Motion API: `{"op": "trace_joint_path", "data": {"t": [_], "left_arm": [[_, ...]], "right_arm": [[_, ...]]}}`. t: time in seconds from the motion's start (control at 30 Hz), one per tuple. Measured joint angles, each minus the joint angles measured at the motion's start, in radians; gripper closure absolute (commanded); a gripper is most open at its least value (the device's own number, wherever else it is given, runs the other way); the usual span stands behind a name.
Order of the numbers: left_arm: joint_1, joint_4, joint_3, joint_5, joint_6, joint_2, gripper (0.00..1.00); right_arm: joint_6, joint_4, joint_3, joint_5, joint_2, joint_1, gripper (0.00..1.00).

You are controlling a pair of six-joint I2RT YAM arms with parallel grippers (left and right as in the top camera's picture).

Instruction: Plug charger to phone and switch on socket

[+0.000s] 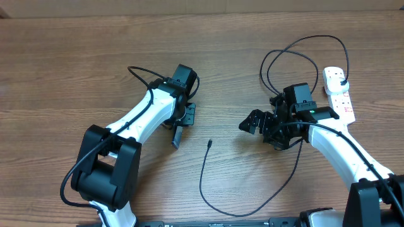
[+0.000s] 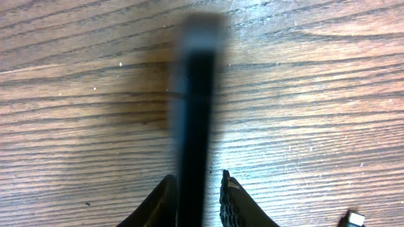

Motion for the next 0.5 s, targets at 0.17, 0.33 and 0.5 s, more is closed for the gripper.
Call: {"op": "trace_joint_path", "data": {"t": [0.17, 0.33, 0.5], "left_arm": [[0.0, -0.001, 0.0, -0.001, -0.004, 0.0, 0.84], [0.0, -0.006, 0.0, 0.0, -0.006, 0.0, 0.92], [0.001, 0.001, 0.0, 0.053, -0.007, 0.0, 0.96]], "right_arm": [[-0.002, -0.001, 0.0, 0.0, 0.0, 0.0, 0.0], [0.002, 0.0, 0.0, 0.0, 0.0, 0.0, 0.0], [0.021, 0.035, 0.0, 0.0, 0.0, 0.0, 0.0]]}}
